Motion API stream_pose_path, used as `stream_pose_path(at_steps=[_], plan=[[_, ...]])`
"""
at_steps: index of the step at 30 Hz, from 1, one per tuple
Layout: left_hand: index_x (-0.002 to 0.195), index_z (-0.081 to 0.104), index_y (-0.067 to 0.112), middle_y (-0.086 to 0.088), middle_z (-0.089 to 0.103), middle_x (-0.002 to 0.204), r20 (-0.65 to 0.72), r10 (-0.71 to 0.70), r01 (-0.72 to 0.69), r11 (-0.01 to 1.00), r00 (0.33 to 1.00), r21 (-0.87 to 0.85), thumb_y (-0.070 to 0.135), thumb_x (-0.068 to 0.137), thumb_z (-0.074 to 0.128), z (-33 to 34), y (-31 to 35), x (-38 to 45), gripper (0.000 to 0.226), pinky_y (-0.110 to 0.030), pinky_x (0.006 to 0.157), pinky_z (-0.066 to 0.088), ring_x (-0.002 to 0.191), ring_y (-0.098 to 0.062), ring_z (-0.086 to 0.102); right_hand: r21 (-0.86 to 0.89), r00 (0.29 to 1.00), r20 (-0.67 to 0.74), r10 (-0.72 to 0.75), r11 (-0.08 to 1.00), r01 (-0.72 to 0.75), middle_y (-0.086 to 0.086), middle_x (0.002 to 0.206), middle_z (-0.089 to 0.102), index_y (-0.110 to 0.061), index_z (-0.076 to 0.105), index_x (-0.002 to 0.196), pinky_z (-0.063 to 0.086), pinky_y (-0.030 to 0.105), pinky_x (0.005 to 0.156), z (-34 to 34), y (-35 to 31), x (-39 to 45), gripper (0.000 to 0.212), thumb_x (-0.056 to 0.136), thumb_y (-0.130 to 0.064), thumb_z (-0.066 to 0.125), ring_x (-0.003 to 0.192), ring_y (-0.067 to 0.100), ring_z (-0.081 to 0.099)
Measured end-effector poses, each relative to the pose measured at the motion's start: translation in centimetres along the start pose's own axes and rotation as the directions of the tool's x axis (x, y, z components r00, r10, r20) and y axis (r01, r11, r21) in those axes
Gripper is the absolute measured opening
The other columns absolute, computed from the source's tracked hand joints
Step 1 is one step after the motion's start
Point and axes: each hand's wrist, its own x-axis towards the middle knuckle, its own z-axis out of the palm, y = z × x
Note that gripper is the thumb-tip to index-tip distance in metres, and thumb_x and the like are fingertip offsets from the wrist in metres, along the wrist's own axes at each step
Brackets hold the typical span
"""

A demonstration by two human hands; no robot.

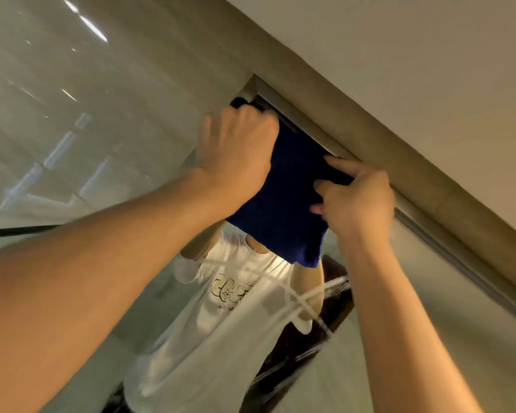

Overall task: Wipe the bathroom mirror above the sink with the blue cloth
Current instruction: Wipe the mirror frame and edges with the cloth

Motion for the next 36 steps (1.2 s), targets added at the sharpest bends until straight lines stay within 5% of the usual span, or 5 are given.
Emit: stream_pose_path(at_steps=[12,15,19,28,36], plan=[[0.115,0.055,0.023,-0.001,0.056,0.088,0.040,-0.208,0.209,0.909,0.977,-0.360,0.027,0.094,0.054,0.9,0.2,-0.3,0.022,-0.033,0.059,0.029,0.073,-0.024,0.048,0.923,0.822,0.338,0.459,0.010,-0.385,0.014,0.070,0.064,0.000,0.054,0.085,0.055,0.024,0.051,0.1,-3.3,-1.0,0.009,0.093,0.004,0.055,0.055,0.014,0.065],[0.117,0.059,0.024,-0.006,0.060,0.099,0.004,-0.126,0.122,0.954,0.992,-0.275,0.023,0.093,0.056,1.3,0.2,0.3,0.024,-0.035,0.061,0.029,0.084,-0.032,0.058,0.942,0.872,0.188,0.452,0.168,-0.291,0.009,0.056,0.061,-0.003,0.050,0.080,0.057,0.026,0.051,0.9,-3.6,0.5,0.017,0.097,0.000,0.045,0.047,0.014,0.063],[0.114,0.063,0.013,-0.017,0.057,0.102,-0.110,-0.010,-0.009,0.985,0.994,-0.172,0.018,0.089,0.060,3.2,-0.1,-1.2,0.026,-0.035,0.054,0.034,0.086,-0.037,0.055,0.400,0.923,-0.385,-0.025,0.896,0.191,0.005,0.087,0.059,-0.004,0.050,0.112,0.048,0.018,0.069,4.7,-2.0,0.0,0.016,0.096,-0.005,0.048,0.075,0.013,0.060],[0.122,0.060,0.011,-0.017,0.058,0.117,-0.262,0.228,-0.257,0.963,0.938,-0.081,0.034,0.099,0.046,5.3,-2.1,-2.0,0.035,-0.031,0.052,0.035,0.094,-0.034,0.053,-0.484,0.544,-0.454,-0.706,0.708,0.515,0.021,0.096,0.058,0.002,0.062,0.095,0.032,0.034,0.074,8.8,2.7,1.9,0.012,0.087,-0.005,0.055,0.083,0.028,0.040],[0.110,0.067,0.016,-0.011,0.060,0.096,-0.251,0.265,-0.326,0.914,0.931,-0.242,0.032,0.096,0.053,5.6,7.1,-4.7,0.026,-0.029,0.045,0.029,0.078,-0.029,0.055,-0.435,0.595,-0.537,-0.598,0.801,0.412,0.026,0.098,0.052,0.005,0.057,0.095,0.040,0.041,0.068,2.2,9.9,1.2,0.013,0.092,-0.008,0.055,0.087,0.039,0.051]])
